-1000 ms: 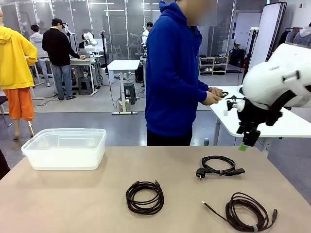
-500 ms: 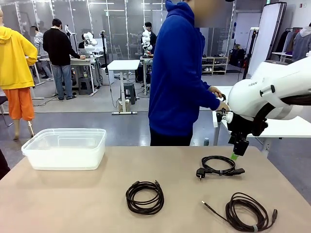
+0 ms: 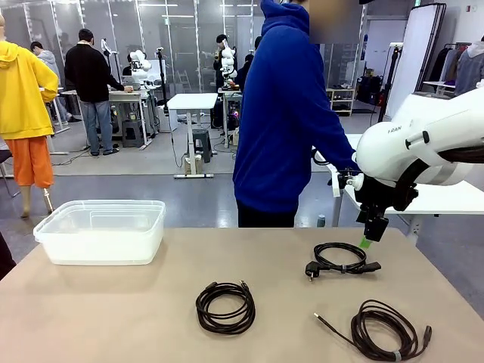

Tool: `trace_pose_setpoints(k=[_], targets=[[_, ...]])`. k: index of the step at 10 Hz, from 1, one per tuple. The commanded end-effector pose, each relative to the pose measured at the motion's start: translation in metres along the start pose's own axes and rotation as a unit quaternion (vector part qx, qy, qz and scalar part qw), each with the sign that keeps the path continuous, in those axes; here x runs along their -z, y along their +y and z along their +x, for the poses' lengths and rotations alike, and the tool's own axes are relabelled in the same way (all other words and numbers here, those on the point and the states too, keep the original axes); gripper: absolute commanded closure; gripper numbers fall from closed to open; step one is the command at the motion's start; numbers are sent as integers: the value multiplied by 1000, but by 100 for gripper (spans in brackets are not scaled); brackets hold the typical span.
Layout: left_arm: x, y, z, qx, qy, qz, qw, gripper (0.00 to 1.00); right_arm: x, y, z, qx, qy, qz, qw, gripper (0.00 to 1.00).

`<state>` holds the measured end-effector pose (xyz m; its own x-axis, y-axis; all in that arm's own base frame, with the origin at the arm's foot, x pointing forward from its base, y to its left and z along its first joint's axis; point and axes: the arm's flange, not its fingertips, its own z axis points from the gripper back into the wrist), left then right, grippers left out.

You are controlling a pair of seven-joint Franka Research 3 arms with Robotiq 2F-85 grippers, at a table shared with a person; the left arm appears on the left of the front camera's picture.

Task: Organize and store the cables.
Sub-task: Place the Power Cable into the Organizing box.

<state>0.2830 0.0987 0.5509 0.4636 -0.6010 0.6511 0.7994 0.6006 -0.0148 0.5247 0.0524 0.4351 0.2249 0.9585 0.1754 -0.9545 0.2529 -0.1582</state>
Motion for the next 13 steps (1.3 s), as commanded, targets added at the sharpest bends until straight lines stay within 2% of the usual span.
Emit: trace_pose_setpoints(k=[1,2,5,13], targets=[[0,0,1,9,-5,-6,1000,0,29,-11,6,-4,28,-6,1000,0],[0,0,1,9,-5,-6,1000,0,46,-17,13,-33,6,17,999,0],[0,0,1,9,-5,-6,1000,0,78,-25,23,-23,41,37,998,0],[0,0,1,9,-5,-6,1000,0,137,-44,21,-11,53,92,994,0]])
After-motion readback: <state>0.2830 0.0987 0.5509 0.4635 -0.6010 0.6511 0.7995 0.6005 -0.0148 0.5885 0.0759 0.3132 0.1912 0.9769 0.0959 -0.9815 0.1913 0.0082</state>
